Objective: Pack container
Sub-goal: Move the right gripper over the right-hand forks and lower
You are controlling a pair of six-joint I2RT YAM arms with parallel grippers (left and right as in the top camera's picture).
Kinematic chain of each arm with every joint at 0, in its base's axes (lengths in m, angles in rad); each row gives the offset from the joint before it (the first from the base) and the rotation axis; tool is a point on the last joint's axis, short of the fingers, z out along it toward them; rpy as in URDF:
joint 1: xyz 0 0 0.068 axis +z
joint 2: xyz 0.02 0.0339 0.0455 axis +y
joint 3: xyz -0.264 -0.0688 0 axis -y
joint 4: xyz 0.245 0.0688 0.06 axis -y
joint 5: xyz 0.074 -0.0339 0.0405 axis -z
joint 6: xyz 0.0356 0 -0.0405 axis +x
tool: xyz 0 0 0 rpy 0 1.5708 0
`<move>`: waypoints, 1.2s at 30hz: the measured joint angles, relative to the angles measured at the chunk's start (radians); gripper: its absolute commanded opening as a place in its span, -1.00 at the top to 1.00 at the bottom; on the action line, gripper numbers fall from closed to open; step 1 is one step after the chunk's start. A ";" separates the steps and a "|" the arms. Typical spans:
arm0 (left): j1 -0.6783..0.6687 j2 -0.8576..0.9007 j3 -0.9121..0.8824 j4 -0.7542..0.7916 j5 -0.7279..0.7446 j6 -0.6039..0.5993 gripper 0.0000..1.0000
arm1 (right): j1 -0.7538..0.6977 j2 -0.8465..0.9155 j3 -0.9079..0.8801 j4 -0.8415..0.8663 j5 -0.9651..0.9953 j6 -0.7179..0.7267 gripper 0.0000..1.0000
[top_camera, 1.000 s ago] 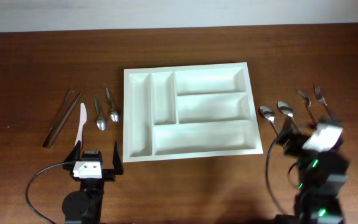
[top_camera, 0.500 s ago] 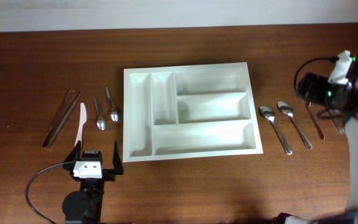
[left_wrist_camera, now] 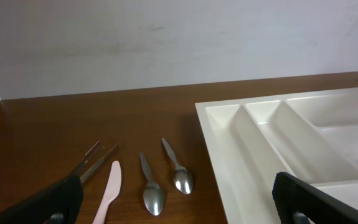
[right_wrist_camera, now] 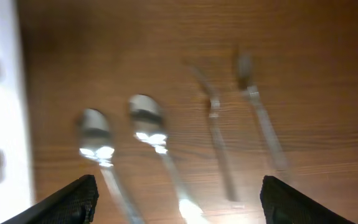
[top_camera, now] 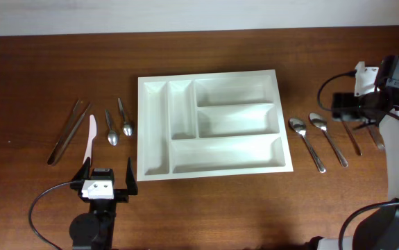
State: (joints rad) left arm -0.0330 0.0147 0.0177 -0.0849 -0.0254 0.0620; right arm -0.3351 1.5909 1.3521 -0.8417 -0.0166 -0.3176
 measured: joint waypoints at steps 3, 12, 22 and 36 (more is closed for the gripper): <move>0.000 0.000 0.000 0.000 0.000 0.000 -0.98 | 0.000 0.008 0.000 0.009 0.069 -0.093 -0.68; 0.000 0.000 0.000 0.000 0.000 0.000 -0.99 | 0.000 0.133 0.003 0.067 0.132 -0.198 -0.61; 0.000 0.000 0.000 0.000 0.000 0.000 -0.98 | -0.033 0.282 0.003 0.121 0.141 -0.217 -0.44; 0.000 0.000 0.000 0.000 0.000 0.000 -0.98 | -0.058 0.378 0.003 0.170 0.065 -0.206 -0.33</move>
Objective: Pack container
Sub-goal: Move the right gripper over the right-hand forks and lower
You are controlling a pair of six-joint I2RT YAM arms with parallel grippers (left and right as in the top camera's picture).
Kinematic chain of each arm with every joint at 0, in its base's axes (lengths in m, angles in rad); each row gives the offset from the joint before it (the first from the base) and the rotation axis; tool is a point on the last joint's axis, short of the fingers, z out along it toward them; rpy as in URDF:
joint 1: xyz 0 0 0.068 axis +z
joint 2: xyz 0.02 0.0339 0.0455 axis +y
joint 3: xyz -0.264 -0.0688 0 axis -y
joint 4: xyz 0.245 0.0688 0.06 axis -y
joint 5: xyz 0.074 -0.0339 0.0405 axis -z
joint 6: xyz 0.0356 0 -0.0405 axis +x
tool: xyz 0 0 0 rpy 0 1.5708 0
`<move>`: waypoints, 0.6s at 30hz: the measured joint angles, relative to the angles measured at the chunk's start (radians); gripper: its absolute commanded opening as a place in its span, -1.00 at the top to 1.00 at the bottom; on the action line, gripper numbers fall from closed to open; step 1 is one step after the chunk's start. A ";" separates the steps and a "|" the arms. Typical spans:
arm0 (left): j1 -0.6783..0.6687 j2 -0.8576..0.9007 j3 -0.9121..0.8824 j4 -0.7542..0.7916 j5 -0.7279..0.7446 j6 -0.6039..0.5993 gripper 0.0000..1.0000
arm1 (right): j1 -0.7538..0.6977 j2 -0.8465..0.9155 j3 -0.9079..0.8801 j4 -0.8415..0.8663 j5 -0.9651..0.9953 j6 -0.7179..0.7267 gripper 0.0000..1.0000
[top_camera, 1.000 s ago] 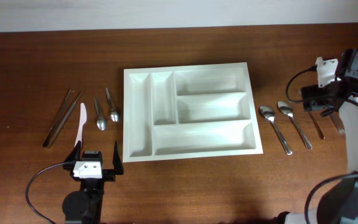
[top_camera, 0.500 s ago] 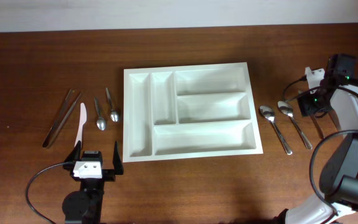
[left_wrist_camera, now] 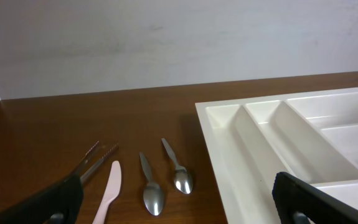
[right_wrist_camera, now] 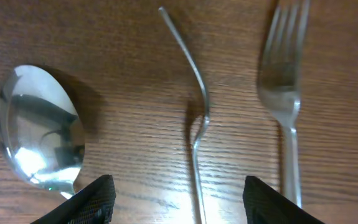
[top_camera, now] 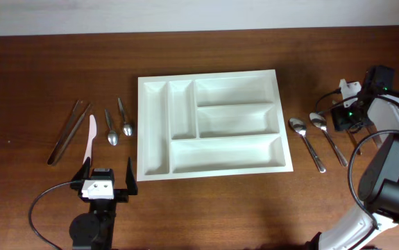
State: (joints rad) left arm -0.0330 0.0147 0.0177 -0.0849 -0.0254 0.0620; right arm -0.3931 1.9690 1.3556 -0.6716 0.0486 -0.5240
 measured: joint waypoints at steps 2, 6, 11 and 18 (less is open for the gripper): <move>0.000 0.000 0.000 0.000 0.000 0.000 -0.99 | 0.000 0.015 0.000 0.004 -0.005 0.000 -0.33; 0.000 0.000 0.000 0.000 0.000 0.000 -0.99 | 0.000 0.047 0.000 0.022 -0.013 0.004 -0.20; 0.000 0.000 0.000 0.000 0.000 0.000 -0.99 | -0.001 0.065 0.000 0.034 -0.016 0.024 -0.23; 0.000 0.000 0.000 0.000 0.000 0.000 -0.98 | -0.014 0.073 0.005 0.051 -0.025 0.055 -0.24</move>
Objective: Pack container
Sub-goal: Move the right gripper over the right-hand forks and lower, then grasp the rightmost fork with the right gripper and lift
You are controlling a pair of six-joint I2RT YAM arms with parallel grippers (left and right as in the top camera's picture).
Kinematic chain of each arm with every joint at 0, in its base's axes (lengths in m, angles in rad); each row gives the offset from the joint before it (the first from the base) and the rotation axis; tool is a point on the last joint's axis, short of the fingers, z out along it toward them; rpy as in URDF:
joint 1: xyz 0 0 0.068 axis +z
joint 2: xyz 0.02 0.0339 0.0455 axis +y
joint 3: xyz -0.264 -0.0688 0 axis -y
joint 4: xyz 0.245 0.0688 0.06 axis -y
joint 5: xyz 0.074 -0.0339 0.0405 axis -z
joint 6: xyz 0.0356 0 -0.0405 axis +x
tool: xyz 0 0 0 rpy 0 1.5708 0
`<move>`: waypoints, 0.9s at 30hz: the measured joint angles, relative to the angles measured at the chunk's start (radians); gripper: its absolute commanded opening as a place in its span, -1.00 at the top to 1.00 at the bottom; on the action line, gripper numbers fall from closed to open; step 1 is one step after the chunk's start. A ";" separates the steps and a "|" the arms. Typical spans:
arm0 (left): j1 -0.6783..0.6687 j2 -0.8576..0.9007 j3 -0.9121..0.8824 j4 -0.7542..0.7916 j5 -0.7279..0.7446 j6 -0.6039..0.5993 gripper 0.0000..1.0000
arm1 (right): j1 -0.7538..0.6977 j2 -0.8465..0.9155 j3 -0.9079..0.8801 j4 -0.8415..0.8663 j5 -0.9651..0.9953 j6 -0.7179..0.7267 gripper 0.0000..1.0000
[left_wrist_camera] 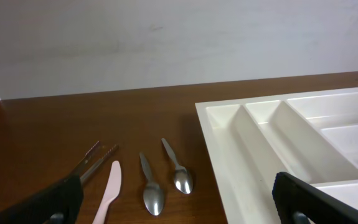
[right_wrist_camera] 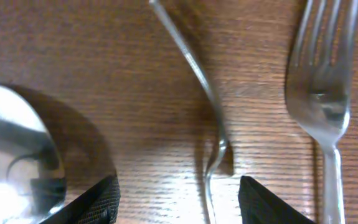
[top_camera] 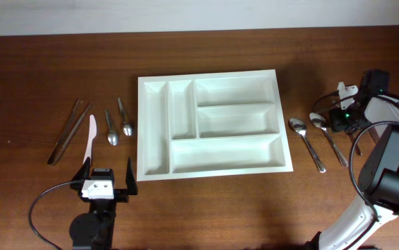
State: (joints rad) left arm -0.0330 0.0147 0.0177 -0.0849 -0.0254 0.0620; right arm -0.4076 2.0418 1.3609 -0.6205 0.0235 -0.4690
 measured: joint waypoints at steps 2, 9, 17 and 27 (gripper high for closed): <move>0.000 0.000 0.000 0.000 0.000 0.000 -0.98 | -0.011 0.005 0.005 0.006 -0.006 0.013 -0.22; 0.000 0.000 0.000 0.000 0.000 0.000 -0.98 | -0.050 0.011 0.006 0.013 -0.022 0.046 0.41; 0.000 0.000 0.000 0.000 0.000 0.000 -0.98 | -0.053 0.014 0.006 0.013 -0.040 0.054 0.92; 0.000 0.000 0.000 0.000 0.000 0.000 -0.99 | -0.047 0.015 0.077 -0.037 -0.121 0.054 0.92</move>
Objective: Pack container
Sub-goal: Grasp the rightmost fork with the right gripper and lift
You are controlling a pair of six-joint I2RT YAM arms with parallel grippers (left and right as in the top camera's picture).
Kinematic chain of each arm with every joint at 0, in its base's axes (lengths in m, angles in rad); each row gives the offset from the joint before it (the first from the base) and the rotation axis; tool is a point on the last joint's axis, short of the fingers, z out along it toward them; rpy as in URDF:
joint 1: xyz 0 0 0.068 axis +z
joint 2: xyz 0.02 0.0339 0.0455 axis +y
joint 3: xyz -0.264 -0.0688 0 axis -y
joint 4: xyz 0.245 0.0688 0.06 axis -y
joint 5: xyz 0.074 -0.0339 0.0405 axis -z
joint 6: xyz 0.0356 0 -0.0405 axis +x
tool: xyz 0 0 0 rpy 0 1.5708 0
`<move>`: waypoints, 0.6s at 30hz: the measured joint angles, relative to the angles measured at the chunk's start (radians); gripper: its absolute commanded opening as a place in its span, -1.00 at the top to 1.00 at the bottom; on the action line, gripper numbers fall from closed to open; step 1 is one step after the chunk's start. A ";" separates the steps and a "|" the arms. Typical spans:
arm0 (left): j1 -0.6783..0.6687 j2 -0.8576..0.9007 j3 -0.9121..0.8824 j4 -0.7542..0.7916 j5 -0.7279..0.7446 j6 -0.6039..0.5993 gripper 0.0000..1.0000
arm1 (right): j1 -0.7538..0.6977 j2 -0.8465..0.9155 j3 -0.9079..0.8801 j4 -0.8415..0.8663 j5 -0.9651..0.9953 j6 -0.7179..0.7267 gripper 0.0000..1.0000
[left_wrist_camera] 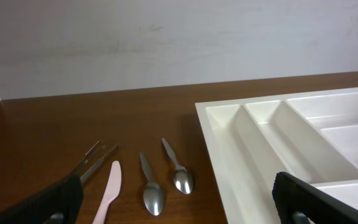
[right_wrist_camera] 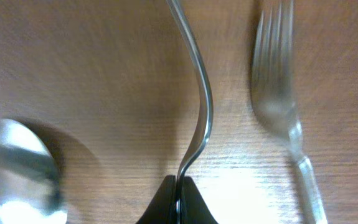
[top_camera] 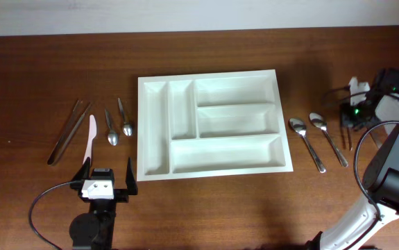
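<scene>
The white cutlery tray (top_camera: 213, 125) lies in the middle of the table with its compartments bare. My right gripper (right_wrist_camera: 179, 186) is low at the table's right end and shut on the thin edge of a metal fork (right_wrist_camera: 198, 106) that stands on its side. A second fork (right_wrist_camera: 277, 99) lies flat just to its right, and a blurred spoon bowl (right_wrist_camera: 20, 177) to its left. My left gripper (left_wrist_camera: 179, 214) is open near the front left, with nothing between its fingers (left_wrist_camera: 57, 199).
Two big spoons (top_camera: 307, 142) lie between the tray and my right gripper (top_camera: 355, 113). Left of the tray lie metal tongs (top_camera: 65, 132), a pink knife (top_camera: 91, 135) and two small spoons (top_camera: 118, 125). A pale wall stands behind the table.
My right gripper, then open with its fingers either side of the left fork, has shut on that fork and sits slightly further right. The left arm has not moved.
My right gripper was first open, high over the spoons and forks. Then it was low over the left fork, then lower still with the fork between its fingers. Now it is shut on the fork. The left arm stayed still throughout.
</scene>
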State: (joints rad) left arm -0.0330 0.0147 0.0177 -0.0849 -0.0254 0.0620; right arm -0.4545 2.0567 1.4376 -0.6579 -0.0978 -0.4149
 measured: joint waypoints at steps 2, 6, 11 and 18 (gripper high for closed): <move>0.000 0.000 0.000 0.000 0.000 0.000 -0.99 | 0.011 0.000 0.072 -0.020 -0.038 -0.001 0.92; 0.000 0.000 0.000 0.000 0.000 0.000 -0.98 | 0.059 -0.003 0.241 -0.063 -0.115 -0.010 0.92; 0.000 0.000 0.000 0.000 0.000 0.000 -0.98 | 0.182 -0.030 0.428 -0.134 -0.240 -0.138 0.93; 0.000 0.000 0.000 0.000 0.000 0.000 -0.98 | 0.418 -0.058 0.499 -0.191 -0.341 -0.411 0.92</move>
State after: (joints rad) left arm -0.0330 0.0147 0.0174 -0.0849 -0.0250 0.0620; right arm -0.0364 1.9987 1.9366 -0.8490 -0.4393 -0.8261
